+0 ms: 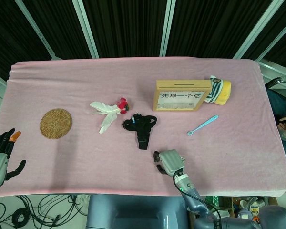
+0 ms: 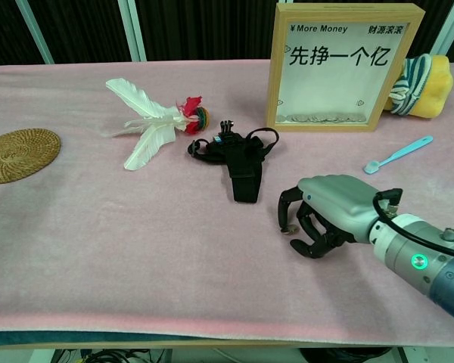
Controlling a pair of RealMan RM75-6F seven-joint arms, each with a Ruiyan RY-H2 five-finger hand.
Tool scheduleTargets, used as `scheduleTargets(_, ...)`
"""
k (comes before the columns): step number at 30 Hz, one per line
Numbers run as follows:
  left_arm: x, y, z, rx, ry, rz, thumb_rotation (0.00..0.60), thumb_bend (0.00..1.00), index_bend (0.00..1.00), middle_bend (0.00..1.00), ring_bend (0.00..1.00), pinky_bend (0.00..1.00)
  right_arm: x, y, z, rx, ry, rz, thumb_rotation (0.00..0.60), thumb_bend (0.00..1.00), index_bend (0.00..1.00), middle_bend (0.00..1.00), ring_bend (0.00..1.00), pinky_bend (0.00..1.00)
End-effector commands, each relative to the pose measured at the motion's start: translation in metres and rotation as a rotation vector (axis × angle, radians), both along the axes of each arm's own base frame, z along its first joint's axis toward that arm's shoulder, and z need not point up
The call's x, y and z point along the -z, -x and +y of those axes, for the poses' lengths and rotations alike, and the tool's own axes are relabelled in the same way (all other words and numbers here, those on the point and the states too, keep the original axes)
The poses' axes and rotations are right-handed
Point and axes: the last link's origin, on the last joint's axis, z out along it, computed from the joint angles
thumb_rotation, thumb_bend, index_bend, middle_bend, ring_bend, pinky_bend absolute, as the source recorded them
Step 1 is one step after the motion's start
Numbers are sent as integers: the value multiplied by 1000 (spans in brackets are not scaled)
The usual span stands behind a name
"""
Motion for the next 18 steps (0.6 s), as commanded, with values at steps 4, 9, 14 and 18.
scheduleTargets(4,0,0,0,-1,0,-1,600,326,51,0,0,6,2,-1,-2,2,1,-6,600,364,479,761,848,924)
scheduleTargets(9,0,0,0,-1,-1,-1,600,326,51,0,0,6,3,-2,-3,4,-2,-10,600,365,490,761,848,924)
scheduleTargets(14,0,0,0,-2,0,-1,600,326,51,0,0,6,4,-2,-3,5,-3,-13,600,366,517,764,850,925)
scheduleTargets(18,0,0,0,-3,0,-1,600,326,51,0,0,6,3,-4,-4,8,3,-27,600,366,523,766,852,925)
